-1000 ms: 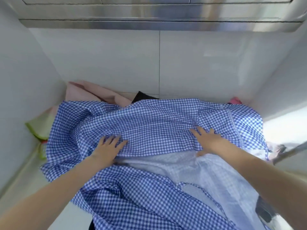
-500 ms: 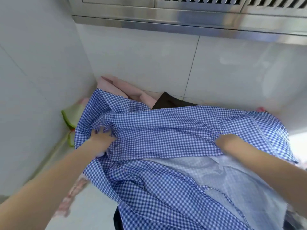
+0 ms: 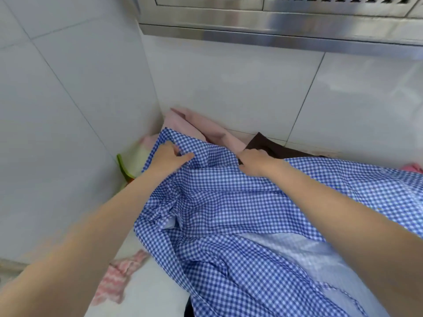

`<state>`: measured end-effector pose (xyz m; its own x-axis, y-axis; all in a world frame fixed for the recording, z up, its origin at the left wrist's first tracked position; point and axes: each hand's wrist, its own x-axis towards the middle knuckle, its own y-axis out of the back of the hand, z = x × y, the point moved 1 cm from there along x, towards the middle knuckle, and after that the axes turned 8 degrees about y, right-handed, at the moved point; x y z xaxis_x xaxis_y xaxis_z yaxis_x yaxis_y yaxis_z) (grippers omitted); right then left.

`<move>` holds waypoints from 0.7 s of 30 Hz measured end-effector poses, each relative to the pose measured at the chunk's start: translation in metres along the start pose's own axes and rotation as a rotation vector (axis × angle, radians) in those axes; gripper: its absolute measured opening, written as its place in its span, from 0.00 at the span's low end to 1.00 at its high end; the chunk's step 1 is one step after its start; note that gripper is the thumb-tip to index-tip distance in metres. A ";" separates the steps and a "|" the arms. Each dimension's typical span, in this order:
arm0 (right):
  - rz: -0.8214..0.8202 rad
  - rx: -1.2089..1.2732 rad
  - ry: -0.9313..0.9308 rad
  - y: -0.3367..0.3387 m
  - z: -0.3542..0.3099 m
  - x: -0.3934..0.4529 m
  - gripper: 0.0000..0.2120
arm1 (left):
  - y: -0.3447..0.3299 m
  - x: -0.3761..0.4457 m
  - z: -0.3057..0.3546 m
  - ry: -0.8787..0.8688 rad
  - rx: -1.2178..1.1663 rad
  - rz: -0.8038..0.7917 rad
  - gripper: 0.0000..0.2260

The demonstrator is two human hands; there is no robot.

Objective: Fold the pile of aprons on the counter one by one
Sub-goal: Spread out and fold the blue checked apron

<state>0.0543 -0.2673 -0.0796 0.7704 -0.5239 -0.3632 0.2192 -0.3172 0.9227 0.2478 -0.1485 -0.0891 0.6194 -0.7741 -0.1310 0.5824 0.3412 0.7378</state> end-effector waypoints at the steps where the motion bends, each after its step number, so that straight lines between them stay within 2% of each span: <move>1: -0.073 -0.020 -0.026 -0.008 -0.002 0.006 0.19 | -0.001 0.008 -0.003 0.019 -0.056 -0.040 0.13; 3: -0.214 -0.022 -0.049 -0.020 -0.001 0.009 0.25 | -0.010 0.018 -0.005 0.081 -0.053 -0.149 0.16; 4: -0.263 -0.002 -0.029 -0.025 0.001 0.007 0.23 | -0.015 0.021 -0.004 0.093 0.007 -0.184 0.14; 5: -0.292 0.040 0.010 -0.030 0.005 0.006 0.16 | -0.017 0.022 0.002 0.104 0.034 -0.211 0.13; 6: -0.282 0.085 0.048 -0.032 0.010 0.002 0.13 | -0.015 0.026 0.010 0.131 -0.032 -0.198 0.15; 7: -0.269 0.128 0.064 -0.033 0.015 -0.003 0.18 | -0.007 0.029 0.021 0.177 -0.208 -0.175 0.16; 9: -0.209 0.168 0.067 -0.027 0.026 -0.013 0.23 | 0.022 0.047 0.040 0.291 -0.722 -0.090 0.14; 11: -0.075 0.196 0.044 -0.022 0.038 -0.015 0.21 | 0.059 0.067 0.051 0.315 -1.147 0.060 0.12; 13: 0.149 0.206 -0.071 -0.015 0.051 -0.012 0.14 | 0.085 0.074 0.061 0.214 -1.243 0.096 0.11; 15: 0.343 0.207 -0.252 -0.007 0.062 -0.006 0.14 | 0.087 0.068 0.065 0.108 -1.118 -0.019 0.07; 16: 0.373 0.184 -0.313 -0.005 0.065 -0.004 0.14 | 0.077 0.062 0.063 0.057 -0.922 -0.106 0.05; 19: 0.238 0.124 -0.325 -0.004 0.065 0.005 0.12 | 0.017 0.054 0.027 -0.154 0.014 -0.310 0.16; 21: 0.081 0.199 -0.223 -0.006 0.055 0.006 0.11 | -0.021 0.052 0.012 -0.314 0.300 -0.427 0.22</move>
<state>0.0244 -0.3115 -0.0944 0.6256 -0.7073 -0.3292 0.0242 -0.4042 0.9144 0.2616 -0.2027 -0.1030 0.1524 -0.9452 -0.2888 0.5432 -0.1641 0.8234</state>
